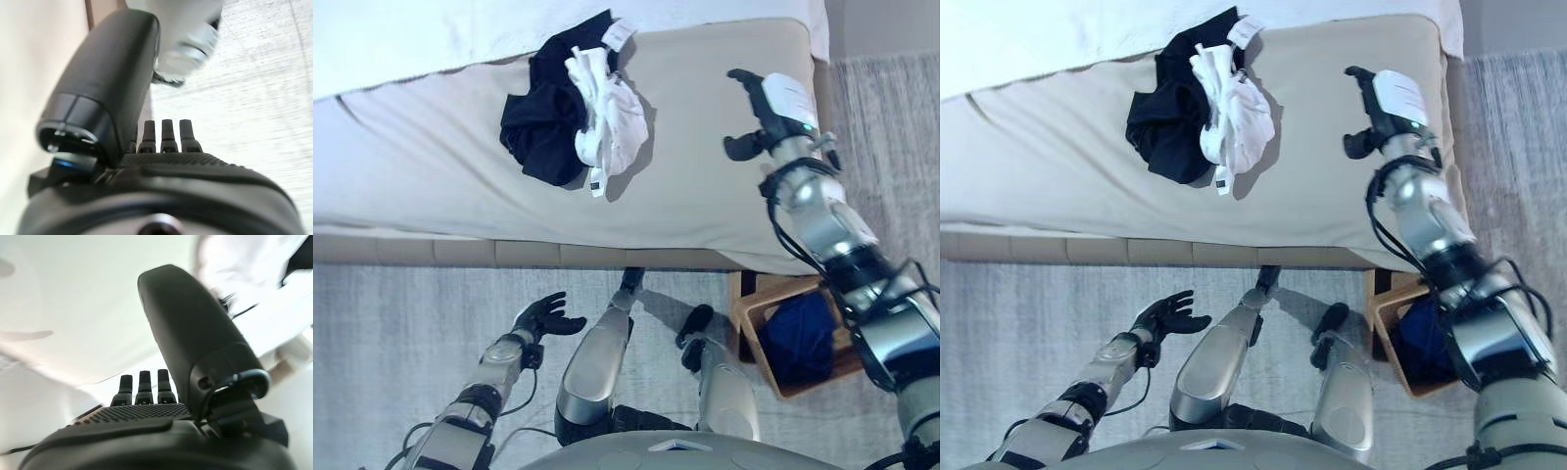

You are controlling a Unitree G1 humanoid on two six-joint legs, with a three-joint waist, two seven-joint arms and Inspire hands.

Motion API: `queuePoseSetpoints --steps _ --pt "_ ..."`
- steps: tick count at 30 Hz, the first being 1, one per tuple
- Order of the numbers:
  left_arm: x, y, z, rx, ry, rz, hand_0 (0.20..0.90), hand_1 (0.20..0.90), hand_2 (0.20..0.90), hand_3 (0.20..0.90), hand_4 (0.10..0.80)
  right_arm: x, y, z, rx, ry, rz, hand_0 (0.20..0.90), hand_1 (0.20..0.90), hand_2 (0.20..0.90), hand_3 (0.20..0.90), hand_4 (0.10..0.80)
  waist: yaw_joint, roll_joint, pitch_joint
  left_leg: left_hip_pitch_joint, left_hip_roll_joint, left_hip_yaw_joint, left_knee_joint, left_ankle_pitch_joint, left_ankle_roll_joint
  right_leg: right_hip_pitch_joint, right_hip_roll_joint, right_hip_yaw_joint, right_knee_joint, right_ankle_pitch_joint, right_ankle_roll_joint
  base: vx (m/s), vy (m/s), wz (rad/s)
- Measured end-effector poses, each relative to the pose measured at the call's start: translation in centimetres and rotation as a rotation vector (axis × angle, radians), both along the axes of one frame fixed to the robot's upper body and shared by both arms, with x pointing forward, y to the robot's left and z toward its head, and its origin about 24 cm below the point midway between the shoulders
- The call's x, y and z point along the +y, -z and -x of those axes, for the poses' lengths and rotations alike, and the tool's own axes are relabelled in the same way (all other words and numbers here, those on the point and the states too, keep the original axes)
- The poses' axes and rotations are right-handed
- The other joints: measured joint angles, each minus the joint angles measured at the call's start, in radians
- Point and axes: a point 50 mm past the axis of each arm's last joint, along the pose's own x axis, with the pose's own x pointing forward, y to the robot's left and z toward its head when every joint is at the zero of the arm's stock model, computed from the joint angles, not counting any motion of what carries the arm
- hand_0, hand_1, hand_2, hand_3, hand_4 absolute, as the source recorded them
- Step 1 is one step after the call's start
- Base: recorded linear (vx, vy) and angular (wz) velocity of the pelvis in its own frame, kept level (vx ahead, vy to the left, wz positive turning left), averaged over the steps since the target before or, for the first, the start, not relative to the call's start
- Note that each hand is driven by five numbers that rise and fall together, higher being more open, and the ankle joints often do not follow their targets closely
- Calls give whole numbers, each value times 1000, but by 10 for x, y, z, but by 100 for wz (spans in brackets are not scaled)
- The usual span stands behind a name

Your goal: Pick up the clothes from the bed and place them into the basket

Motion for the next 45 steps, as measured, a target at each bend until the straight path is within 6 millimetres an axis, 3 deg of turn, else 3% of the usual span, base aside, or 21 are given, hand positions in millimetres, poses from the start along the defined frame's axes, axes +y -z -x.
queuePoseSetpoints --steps 2,6,9,13,16,18,19,20,24,27,32,35,36,37,39,42,45 --pt "11 -4 1 -2 -12 -16 900 900 900 900 800 1 -4 -10 29 39 -49 900 900 900 900 800 49 -26 -14 -29 -7 -33 9 -2 -9 -1 -2 -35 -14 0 0 -66 56 48" --pt "10 -5 -1 -17 -12 14 900 900 900 900 800 1 -19 -23 56 93 -182 900 900 900 900 800 127 -30 -17 -91 -20 -72 24 -7 -18 -20 -7 -99 -30 0 1 -47 17 41" --pt "5 -1 3 -9 -15 43 900 900 900 900 800 1 -14 -27 111 126 -246 900 900 900 900 800 177 -31 -17 -119 -34 -94 25 -3 -24 -32 -16 -128 -32 -1 2 -17 19 30" --pt "0 -1 5 -34 3 67 900 900 900 900 800 -14 0 -29 224 241 -270 900 900 900 900 800 218 -30 -16 -155 -55 -121 33 -1 -27 -54 -36 -164 -12 -15 22 -32 20 26" --pt "-3 -3 3 -77 9 84 900 900 900 900 800 -18 -13 -31 221 290 -270 900 900 900 900 800 224 -30 -15 -220 -66 -128 67 -3 -30 -114 -47 -167 22 -20 30 -21 14 8" --pt "-7 -6 0 -108 17 97 900 900 900 900 800 -18 -24 -32 207 306 -271 900 900 900 900 800 223 -29 -15 -271 -73 -130 117 -17 -49 -158 -55 -172 67 -29 36 -16 -23 2" --pt "-9 -9 -3 -132 25 102 900 900 900 900 800 -19 -29 -32 210 316 -261 705 705 705 672 572 221 -29 -15 -292 -77 -133 137 -24 -56 -176 -63 -182 88 -38 35 -25 -48 8" --pt "-10 -12 -6 -160 34 105 900 900 900 900 800 -19 -34 -32 210 322 -247 300 300 300 200 100 219 -29 -15 -312 -80 -138 155 -28 -57 -189 -65 -187 104 -43 34 -40 -74 11" --pt "-19 -25 -17 -246 77 121 900 900 900 900 800 -19 -57 -32 121 340 -225 300 300 300 200 100 211 -28 -14 -383 -78 -151 209 -44 -42 -254 -65 -187 149 -59 25 -39 -88 -1" --pt "-20 -24 -17 -244 63 125 900 900 900 900 800 -11 -63 -31 -2 324 -242 300 300 300 200 100 195 -28 -14 -401 -64 -145 216 -44 -42 -276 -55 -174 155 -59 25 -38 -112 -13" --pt "-13 -15 -7 -196 15 88 900 900 900 900 800 22 -61 -21 -205 146 -330 300 300 300 200 100 155 -37 -7 -352 -21 -86 207 -43 -43 -250 -10 -91 110 -56 22 2 -141 -38" --pt "2 -9 3 -137 -6 19 900 900 900 900 800 32 -49 -9 -261 61 -382 300 300 300 200 100 129 -80 21 -218 6 -22 163 -42 -41 -151 11 -18 60 -34 14 63 -131 -51" --pt "7 -7 7 -111 -5 -8 900 900 900 900 800 32 -46 -4 -279 44 -407 300 300 300 200 100 112 -94 26 -168 10 -6 144 -49 -29 -108 21 6 30 -31 10 73 -67 -40" --pt "11 -4 11 -78 1 -34 900 900 900 900 800 30 -43 4 -299 29 -442 300 300 300 200 100 95 -105 28 -116 17 12 120 -46 -26 -63 34 33 -9 -11 4 62 -62 -49" --pt "15 2 22 -15 37 -93 900 900 900 900 800 24 -45 17 -374 18 -477 300 300 300 200 100 52 -129 23 -13 28 60 67 -49 -21 27 47 83 -91 20 20 129 -46 -62" --pt "17 3 24 23 85 -145 900 900 900 900 800 3 -63 30 -488 46 -503 300 300 300 200 100 -16 -152 4 51 33 120 17 -49 -13 66 46 136 -144 49 25 92 -25 -58" --pt "21 1 19 67 105 -182 900 900 900 900 800 -29 -77 43 -569 121 -491 300 300 300 200 100 -77 -153 3 137 32 194 -20 -33 24 120 46 196 -187 110 24 57 -41 -66"
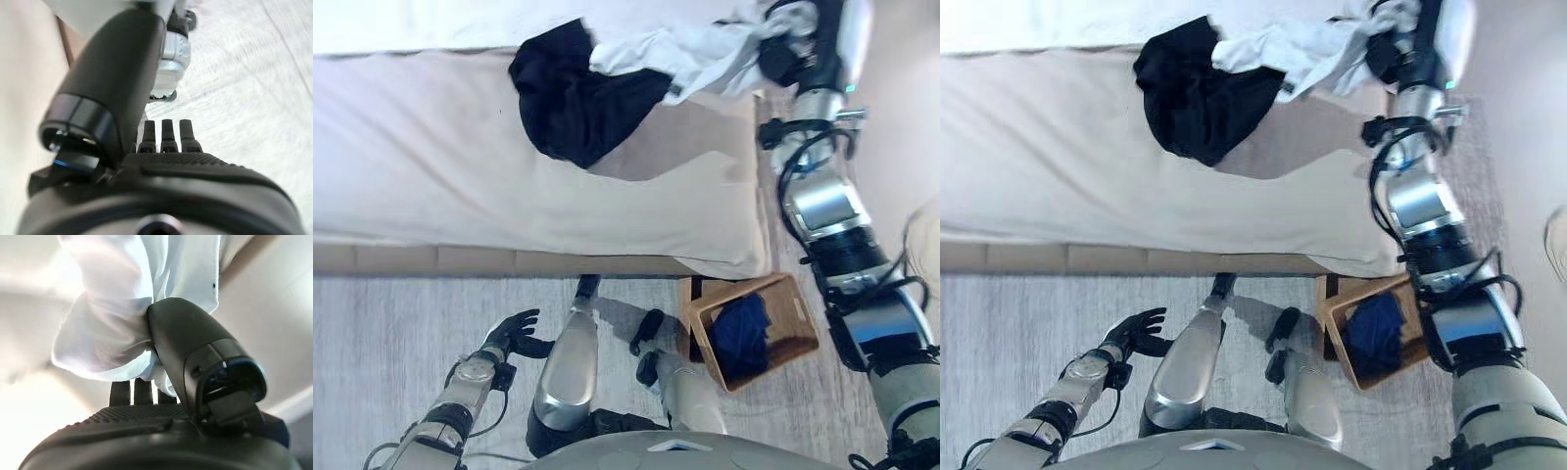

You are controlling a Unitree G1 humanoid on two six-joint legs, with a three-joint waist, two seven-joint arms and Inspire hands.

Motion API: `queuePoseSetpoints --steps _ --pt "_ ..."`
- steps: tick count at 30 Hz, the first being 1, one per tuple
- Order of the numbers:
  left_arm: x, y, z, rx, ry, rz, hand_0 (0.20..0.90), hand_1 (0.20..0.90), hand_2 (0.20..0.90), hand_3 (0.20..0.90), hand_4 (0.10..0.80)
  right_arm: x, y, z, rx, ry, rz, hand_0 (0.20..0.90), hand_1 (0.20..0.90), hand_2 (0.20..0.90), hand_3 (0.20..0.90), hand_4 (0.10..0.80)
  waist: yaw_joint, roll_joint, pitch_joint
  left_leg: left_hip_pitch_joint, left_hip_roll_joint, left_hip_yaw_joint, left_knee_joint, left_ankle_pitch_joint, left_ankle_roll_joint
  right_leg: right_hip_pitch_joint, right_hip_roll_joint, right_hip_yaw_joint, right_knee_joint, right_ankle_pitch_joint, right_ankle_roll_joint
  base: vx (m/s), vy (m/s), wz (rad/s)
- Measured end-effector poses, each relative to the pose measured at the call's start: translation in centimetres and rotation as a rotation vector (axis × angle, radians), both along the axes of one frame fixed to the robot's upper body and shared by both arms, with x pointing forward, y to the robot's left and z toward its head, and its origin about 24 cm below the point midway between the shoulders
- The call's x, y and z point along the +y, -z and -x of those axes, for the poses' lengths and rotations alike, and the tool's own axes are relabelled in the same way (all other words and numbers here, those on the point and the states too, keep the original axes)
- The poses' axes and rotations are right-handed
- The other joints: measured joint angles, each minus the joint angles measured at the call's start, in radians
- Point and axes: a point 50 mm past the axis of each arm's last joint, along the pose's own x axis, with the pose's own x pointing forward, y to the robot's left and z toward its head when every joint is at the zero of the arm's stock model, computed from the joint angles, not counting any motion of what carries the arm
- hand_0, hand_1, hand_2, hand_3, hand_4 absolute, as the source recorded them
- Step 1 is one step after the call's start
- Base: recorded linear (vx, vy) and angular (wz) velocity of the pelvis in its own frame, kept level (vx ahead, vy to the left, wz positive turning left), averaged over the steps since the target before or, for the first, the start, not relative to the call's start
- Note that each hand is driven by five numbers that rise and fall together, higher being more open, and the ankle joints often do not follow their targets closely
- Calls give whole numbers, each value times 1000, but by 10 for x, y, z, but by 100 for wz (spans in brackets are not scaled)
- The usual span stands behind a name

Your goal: Pick up the clothes from the bed and place them into the basket

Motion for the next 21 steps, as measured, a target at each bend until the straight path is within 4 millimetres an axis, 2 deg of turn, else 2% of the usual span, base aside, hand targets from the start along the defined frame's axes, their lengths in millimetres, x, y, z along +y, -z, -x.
queuePoseSetpoints --steps 2,3,6,8,11,15,16,18,21 --pt "2 -1 -1 7 7 -16 900 900 900 900 800 -19 0 9 -19 64 -4 300 300 300 200 100 -45 1 -27 28 -9 17 -18 -7 15 26 -7 26 -30 7 6 22 -42 -42" --pt "0 -3 -5 6 8 -15 900 900 900 900 800 -32 0 14 -21 102 6 300 300 300 200 100 -82 8 -44 37 -10 36 -26 -7 16 31 -9 33 -43 16 6 22 -53 -30" --pt "-3 -7 -16 -9 15 -13 900 900 900 900 800 -52 8 23 -14 160 -26 300 300 300 200 100 -132 24 -58 99 -11 76 -51 -5 17 62 -12 70 -52 22 1 35 -51 -47" --pt "-11 -7 -20 -19 25 7 900 900 900 900 800 -63 24 30 30 194 -31 300 300 300 200 100 -168 43 -101 123 -9 98 -72 -6 18 67 -10 87 -61 22 1 48 -92 -30" --pt "-33 -2 -23 -8 62 51 900 900 900 900 800 -80 53 40 114 243 -39 300 300 300 200 100 -214 87 -151 187 -4 122 -122 -6 18 108 0 112 -92 23 1 54 -99 -29" --pt "-50 11 -10 46 94 94 900 900 900 900 800 -91 92 51 263 259 -20 300 300 300 200 100 -266 110 -198 247 8 154 -161 -7 18 151 20 143 -126 23 1 53 -93 -29" --pt "-51 13 -8 54 96 97 900 900 900 900 800 -92 95 52 275 261 -19 300 300 300 200 100 -270 110 -198 253 10 156 -161 -7 18 156 23 146 -127 23 1 75 -105 -27" --pt "-53 23 7 112 100 102 900 900 900 900 800 -95 110 57 341 258 -12 300 300 300 200 100 -288 114 -210 271 28 169 -161 -17 4 164 41 165 -128 22 1 74 -98 -25" --pt "-49 33 28 182 95 95 900 900 900 900 800 -98 124 62 409 254 5 300 300 300 200 100 -305 116 -218 278 45 179 -161 -18 2 165 57 172 -128 22 1 42 -72 -14"
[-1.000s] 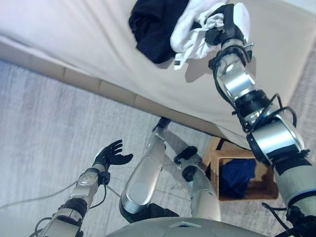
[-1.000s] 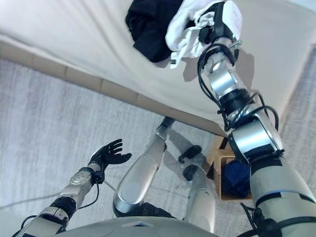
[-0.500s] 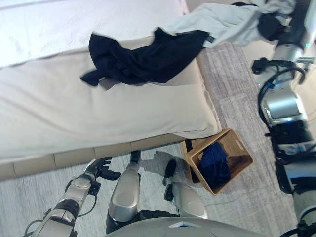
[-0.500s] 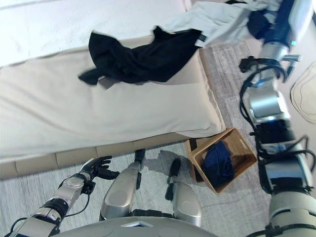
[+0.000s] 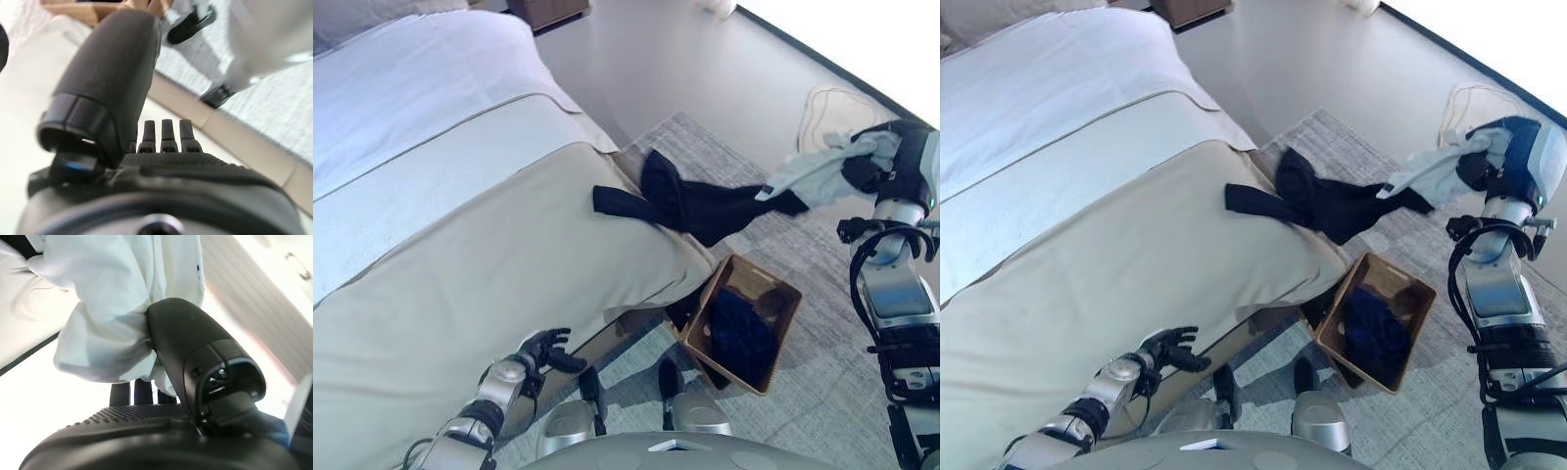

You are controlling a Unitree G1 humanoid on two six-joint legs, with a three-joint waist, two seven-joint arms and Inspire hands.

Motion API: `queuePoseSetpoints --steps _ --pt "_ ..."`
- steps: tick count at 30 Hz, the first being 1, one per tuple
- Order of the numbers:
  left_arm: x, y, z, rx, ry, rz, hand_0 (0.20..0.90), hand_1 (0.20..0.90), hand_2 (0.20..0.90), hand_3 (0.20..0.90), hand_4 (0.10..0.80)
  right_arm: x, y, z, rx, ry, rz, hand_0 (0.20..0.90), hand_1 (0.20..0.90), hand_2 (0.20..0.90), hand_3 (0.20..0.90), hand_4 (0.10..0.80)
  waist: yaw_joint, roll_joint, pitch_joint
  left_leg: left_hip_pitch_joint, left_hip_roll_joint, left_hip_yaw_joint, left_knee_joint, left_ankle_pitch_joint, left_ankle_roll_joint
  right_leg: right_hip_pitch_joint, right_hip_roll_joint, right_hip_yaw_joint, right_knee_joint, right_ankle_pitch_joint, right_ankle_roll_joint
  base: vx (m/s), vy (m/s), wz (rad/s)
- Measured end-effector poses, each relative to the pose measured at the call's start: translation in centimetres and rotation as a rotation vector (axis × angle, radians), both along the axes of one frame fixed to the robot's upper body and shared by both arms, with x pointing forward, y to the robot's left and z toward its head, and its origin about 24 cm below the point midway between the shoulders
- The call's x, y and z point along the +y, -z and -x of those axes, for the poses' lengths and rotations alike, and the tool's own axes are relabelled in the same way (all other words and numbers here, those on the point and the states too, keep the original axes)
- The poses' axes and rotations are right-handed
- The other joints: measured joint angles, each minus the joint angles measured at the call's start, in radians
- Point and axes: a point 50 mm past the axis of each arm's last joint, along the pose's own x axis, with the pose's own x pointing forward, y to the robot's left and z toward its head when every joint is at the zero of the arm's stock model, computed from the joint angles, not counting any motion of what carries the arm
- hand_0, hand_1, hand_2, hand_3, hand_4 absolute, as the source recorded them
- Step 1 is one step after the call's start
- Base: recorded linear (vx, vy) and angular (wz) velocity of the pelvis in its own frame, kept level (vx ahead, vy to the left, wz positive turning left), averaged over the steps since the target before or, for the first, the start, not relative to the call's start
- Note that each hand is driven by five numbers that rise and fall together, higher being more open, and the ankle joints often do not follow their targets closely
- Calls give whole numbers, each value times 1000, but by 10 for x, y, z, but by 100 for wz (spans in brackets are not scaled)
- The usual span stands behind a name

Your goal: Pick up the clothes from the bed and place them into the basket

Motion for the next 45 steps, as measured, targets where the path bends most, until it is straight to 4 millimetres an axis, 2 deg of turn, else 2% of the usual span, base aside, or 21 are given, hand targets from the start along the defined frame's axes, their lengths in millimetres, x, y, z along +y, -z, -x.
queuePoseSetpoints --steps 3,5,9,12,16,19,22,24,29,33,38,41,45 --pt "4 9 23 66 -2 -13 900 900 900 900 800 -1 10 -1 54 -33 -19 300 300 300 200 100 -6 10 -8 2 7 10 0 0 -1 -6 7 13 0 0 0 -18 -45 -12" --pt "4 12 30 79 -16 -6 900 900 900 900 800 1 17 -1 94 -66 -29 300 300 300 200 100 -4 25 -18 -4 7 14 0 -1 -1 -16 8 16 0 1 -1 -21 -39 -6" --pt "4 12 33 84 -19 -12 900 900 900 900 800 15 26 -4 143 -227 -85 300 300 300 200 100 -4 47 -32 -10 6 13 0 0 -2 -21 5 16 0 1 -2 0 0 0" --pt "4 12 33 83 -19 -9 900 900 900 900 800 31 20 -7 152 -358 -108 300 300 300 200 100 -1 49 -34 -12 7 9 0 1 -4 -21 1 13 0 1 -2 -1 9 1" --pt "-2 13 32 67 -11 8 900 900 900 900 800 59 -14 -14 107 -565 -85 300 300 300 200 100 4 50 -35 -19 0 -14 0 4 -6 -17 -7 -10 0 2 -3 24 46 16" --pt "-8 13 28 57 -4 26 900 900 900 900 800 86 -56 -31 -6 -702 -109 300 300 300 200 100 36 48 -37 -20 -3 -29 0 7 -8 -8 -9 -27 0 5 -7 39 68 18" --pt "-11 12 25 50 2 33 900 900 900 900 800 100 -95 -38 -154 -745 -151 300 300 300 200 100 81 37 -44 -21 -3 -61 0 10 -12 4 -8 -59 0 5 -7 41 97 31" --pt "-11 11 22 46 -7 39 900 900 900 900 800 107 -128 -39 -287 -750 -154 300 300 300 200 100 121 26 -50 -21 -4 -78 0 12 -16 13 -7 -77 -1 4 -7 40 114 26" --pt "-1 13 26 73 -42 22 900 900 900 900 800 119 -183 -32 -515 -739 -157 300 300 300 200 100 161 -18 -78 -22 -7 -115 0 15 -20 31 -6 -117 -1 3 -6 36 113 23" --pt "7 15 31 111 -72 0 900 900 900 900 800 122 -200 -26 -635 -701 -186 300 300 300 200 100 182 -58 -114 -22 -17 -129 0 15 -20 39 -14 -128 -1 -4 2 36 95 13" --pt "7 16 36 124 -102 9 900 900 900 900 800 123 -209 -20 -757 -641 -211 300 300 300 200 100 200 -64 -137 -19 -38 -152 0 14 -20 57 -37 -150 -1 -16 8 17 79 17" --pt "8 17 39 137 -112 11 900 900 900 900 800 120 -206 -25 -706 -606 -212 300 300 300 200 100 205 -61 -154 -24 -45 -165 0 14 -19 59 -45 -167 -1 -17 9 -16 48 14" --pt "8 17 39 141 -113 11 900 900 900 900 800 109 -190 -44 -527 -560 -211 300 300 300 200 100 207 -60 -162 -42 -54 -182 -1 13 -18 52 -53 -179 -1 -18 9 -10 44 13"
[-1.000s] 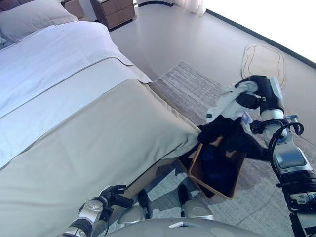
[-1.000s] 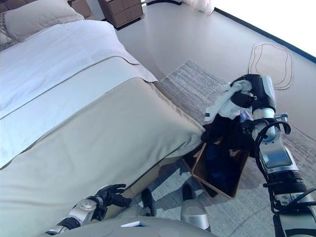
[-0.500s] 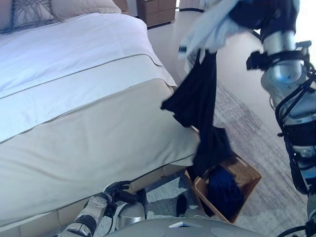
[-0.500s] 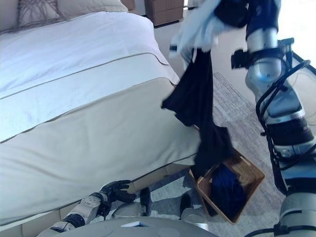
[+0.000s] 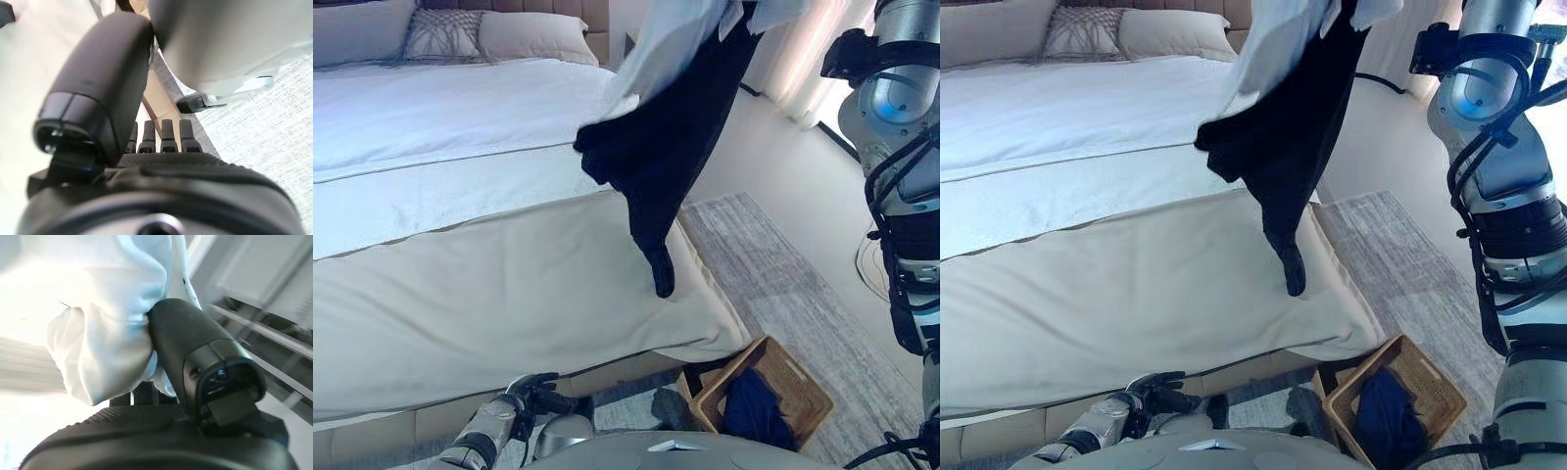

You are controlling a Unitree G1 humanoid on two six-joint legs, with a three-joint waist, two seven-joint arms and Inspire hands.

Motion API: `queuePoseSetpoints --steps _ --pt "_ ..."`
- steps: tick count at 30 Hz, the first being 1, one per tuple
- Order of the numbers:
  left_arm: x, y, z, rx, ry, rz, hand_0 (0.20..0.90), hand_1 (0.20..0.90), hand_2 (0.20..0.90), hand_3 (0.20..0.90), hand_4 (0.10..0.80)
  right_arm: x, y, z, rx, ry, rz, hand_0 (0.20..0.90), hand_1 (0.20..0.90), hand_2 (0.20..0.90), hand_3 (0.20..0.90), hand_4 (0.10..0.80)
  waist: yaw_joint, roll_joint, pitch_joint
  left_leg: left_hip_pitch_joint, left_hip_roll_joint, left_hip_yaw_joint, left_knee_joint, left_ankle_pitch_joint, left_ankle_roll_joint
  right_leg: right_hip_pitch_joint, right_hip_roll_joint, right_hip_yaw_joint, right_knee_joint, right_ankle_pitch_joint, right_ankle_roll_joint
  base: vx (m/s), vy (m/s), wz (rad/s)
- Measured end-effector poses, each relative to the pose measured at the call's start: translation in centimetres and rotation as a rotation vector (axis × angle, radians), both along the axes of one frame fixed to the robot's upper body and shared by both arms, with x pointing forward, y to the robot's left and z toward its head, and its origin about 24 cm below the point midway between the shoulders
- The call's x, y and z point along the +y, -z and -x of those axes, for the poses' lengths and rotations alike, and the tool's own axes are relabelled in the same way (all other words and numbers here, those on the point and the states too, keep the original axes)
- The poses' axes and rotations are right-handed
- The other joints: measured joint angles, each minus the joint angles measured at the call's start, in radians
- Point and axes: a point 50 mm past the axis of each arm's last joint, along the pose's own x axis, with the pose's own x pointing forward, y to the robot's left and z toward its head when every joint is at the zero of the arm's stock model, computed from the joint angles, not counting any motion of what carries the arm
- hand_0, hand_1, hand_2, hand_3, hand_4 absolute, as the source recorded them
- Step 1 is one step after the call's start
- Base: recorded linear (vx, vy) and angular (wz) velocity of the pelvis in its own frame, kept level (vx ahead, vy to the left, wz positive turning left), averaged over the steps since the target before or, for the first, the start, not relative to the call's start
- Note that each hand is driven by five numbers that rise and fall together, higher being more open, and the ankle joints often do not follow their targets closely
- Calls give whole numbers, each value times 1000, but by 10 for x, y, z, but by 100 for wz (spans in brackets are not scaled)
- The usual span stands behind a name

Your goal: Pick up the clothes from the bed and place them into the basket

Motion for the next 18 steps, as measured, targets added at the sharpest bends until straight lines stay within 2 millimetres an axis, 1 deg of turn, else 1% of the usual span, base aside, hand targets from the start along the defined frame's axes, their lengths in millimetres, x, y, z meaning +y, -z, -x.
queuePoseSetpoints --steps 1,2,3,4,5,6,8,11,12,13,14,16,18 --pt "0 0 0 -1 -3 0 900 900 900 900 800 -4 6 -6 63 0 10 794 794 794 776 676 1 0 0 -2 -2 -2 0 1 0 -1 -2 -3 0 0 0 -8 30 14" --pt "0 0 0 -2 -8 1 900 900 900 900 800 -9 15 -12 134 -6 14 900 900 900 900 800 3 -1 -1 -2 -3 -3 0 3 2 0 -3 -4 0 0 0 -5 25 9" --pt "1 0 1 -1 -12 2 900 900 900 900 800 -12 24 -16 191 -15 24 900 900 900 900 800 6 -1 -1 -3 -4 -4 0 3 2 0 -4 -6 0 0 0 10 33 8" --pt "2 0 1 -4 -22 4 900 900 900 900 800 -14 36 -20 267 -40 48 900 900 900 900 800 8 -1 -1 -5 -5 -7 0 5 4 0 -5 -10 0 0 0 15 32 8" --pt "2 0 1 -4 -26 4 900 900 900 900 800 -15 41 -21 292 -53 58 900 900 900 900 800 8 -1 -1 -6 -5 -9 0 5 5 0 -5 -12 0 0 0 23 40 11" --pt "3 0 2 -4 -36 4 900 900 900 900 800 -14 57 -24 383 -101 93 900 900 900 900 800 8 -2 -1 -10 -6 -13 0 9 11 0 -6 -20 0 0 0 12 30 9" --pt "5 0 4 -3 -54 4 900 900 900 900 800 -7 78 -29 528 -171 189 900 900 900 900 800 3 -2 -1 -11 -6 -13 0 19 17 -1 -4 -21 0 1 1 1 13 4" --pt "5 0 4 -4 -55 3 900 900 900 900 800 3 113 -33 773 -287 330 900 900 900 900 800 5 -2 -2 -12 -4 -13 0 20 18 -1 -2 -25 0 1 1 -5 -2 1" --pt "6 0 4 -5 -55 3 900 900 900 900 800 5 124 -34 846 -321 366 629 629 629 584 484 7 -3 -2 -13 -3 -13 0 20 18 -1 -1 -26 0 1 1 -4 -7 4" --pt "6 0 4 -8 -55 3 900 900 900 900 800 7 136 -33 914 -349 401 300 300 300 200 100 11 -3 -2 -14 -3 -14 0 20 17 -2 0 -27 0 1 1 0 -7 3" --pt "6 -1 4 -11 -60 3 900 900 900 900 800 9 145 -34 968 -374 431 300 300 300 200 100 14 -3 -2 -15 -2 -14 0 20 17 -2 0 -28 0 1 1 2 -10 3" --pt "7 -1 4 -12 -71 3 900 900 900 900 800 13 154 -34 1014 -408 453 300 300 300 200 100 15 -4 -1 -16 -1 -17 0 20 17 -3 2 -31 0 1 1 2 -7 2" --pt "8 -1 5 -12 -73 1 900 900 900 900 800 15 156 -34 1019 -422 460 300 300 300 200 100 17 -4 -1 -17 -1 -22 0 20 17 -2 2 -40 0 0 2 1 -11 6"
